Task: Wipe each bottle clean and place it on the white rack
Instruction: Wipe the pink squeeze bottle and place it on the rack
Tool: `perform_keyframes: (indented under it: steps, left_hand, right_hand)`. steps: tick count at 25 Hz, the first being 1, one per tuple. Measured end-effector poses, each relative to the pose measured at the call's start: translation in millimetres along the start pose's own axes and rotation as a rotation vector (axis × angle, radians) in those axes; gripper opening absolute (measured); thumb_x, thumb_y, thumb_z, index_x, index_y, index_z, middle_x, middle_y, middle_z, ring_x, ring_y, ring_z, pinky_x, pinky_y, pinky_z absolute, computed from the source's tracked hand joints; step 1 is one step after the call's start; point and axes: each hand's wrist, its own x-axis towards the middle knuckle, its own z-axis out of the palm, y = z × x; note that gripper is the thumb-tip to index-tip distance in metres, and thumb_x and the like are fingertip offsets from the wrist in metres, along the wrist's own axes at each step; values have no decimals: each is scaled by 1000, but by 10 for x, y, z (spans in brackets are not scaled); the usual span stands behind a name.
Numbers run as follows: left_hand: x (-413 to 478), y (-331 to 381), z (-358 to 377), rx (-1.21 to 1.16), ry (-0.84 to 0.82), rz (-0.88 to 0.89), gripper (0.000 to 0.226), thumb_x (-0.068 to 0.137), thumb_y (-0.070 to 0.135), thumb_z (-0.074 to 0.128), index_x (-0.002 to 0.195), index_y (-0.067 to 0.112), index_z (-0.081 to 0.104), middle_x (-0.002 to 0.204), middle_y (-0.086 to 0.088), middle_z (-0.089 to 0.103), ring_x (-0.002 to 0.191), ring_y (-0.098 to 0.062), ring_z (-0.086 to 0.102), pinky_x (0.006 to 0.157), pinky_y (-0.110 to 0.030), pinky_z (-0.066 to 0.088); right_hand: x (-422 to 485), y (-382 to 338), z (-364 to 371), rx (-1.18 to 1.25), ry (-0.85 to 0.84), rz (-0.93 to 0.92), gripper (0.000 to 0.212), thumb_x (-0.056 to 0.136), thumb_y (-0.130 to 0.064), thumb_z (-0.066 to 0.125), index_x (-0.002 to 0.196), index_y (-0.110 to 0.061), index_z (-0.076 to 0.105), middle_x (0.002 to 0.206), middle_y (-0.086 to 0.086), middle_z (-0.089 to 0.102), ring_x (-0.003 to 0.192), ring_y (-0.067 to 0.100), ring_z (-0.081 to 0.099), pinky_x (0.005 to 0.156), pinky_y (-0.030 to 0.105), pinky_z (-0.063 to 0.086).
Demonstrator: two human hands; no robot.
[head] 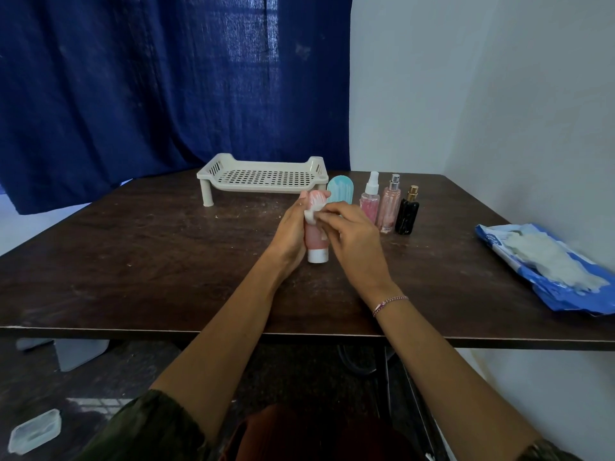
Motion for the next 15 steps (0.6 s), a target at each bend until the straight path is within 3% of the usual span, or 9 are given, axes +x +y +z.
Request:
perform_keyframes:
  steps: [4,9,12,15]
  left_hand:
    - [-17,4,31,68,18,-41,37,103,21,25,124,7,53,120,-14,60,105,-20,60,98,-36,47]
    - [-15,4,10,-9,1,-36,45,103,26,24,132,0,46,124,-18,57,108,-22,59,94,-33,49]
    - [0,-13,-23,-13,-11,-32,47,103,28,24,132,-2,47,131,-23,53,119,-29,53,104,-41,42]
    - [-12,-4,-4,-13,-9,-29,46,103,28,25,130,-1,48,125,-20,57,114,-25,57,100,-36,46]
  right_hand:
    - [24,94,-18,96,55,245,24,84,-6,63,107,0,66,103,11,66,92,6,54,87,26,52]
    - [21,38,-20,189,42,235,26,82,-7,67,107,-2,66,107,8,65,98,4,53,87,4,41]
    - [-8,13,-13,139,15,128,25,81,-9,69,105,-7,68,107,7,65,102,14,56,93,17,43]
    - [3,5,-5,86,59,144,23,82,-11,67,105,-8,69,108,6,66,101,11,57,90,22,46]
